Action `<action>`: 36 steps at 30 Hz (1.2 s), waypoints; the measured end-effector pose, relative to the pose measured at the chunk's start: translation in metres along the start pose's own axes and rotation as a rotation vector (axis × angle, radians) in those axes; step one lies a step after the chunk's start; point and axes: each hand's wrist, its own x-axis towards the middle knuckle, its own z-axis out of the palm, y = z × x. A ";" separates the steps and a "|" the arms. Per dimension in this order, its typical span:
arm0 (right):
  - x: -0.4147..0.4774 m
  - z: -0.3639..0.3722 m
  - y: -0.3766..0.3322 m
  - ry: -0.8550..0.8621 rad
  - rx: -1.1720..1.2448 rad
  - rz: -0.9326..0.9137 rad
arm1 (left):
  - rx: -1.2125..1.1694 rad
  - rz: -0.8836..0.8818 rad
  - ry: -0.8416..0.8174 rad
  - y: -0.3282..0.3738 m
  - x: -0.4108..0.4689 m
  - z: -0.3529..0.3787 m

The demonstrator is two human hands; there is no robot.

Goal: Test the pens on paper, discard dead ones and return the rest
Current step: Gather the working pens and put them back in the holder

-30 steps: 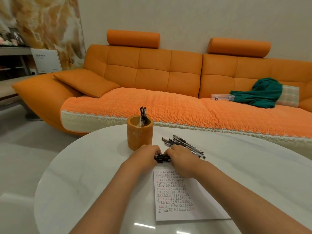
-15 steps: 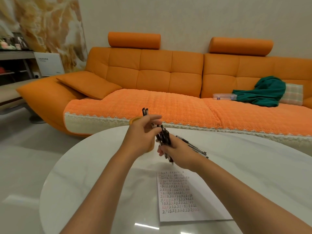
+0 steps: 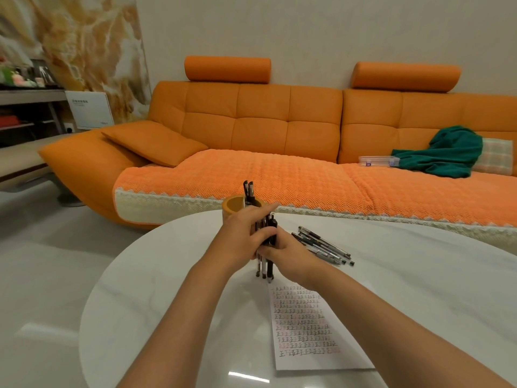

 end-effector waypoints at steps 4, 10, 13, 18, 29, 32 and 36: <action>0.000 -0.003 -0.006 -0.050 -0.036 0.020 | 0.022 -0.022 0.055 -0.001 0.004 -0.002; 0.003 -0.008 -0.014 0.080 -0.085 -0.009 | 0.011 -0.010 0.058 -0.003 0.005 -0.003; 0.003 -0.004 -0.015 0.063 -0.111 0.005 | 0.016 0.013 0.063 -0.005 0.006 -0.001; 0.005 -0.001 -0.013 0.030 -0.097 0.028 | 0.008 -0.006 0.052 -0.005 0.007 -0.007; 0.052 -0.004 -0.080 0.355 0.361 -0.133 | 0.146 -0.189 0.324 -0.043 0.015 -0.032; 0.079 0.000 -0.099 0.451 0.487 -0.157 | 0.092 -0.274 0.184 -0.048 0.016 -0.029; 0.110 0.009 -0.104 0.546 0.491 -0.111 | 0.027 -0.298 0.099 -0.057 0.019 -0.024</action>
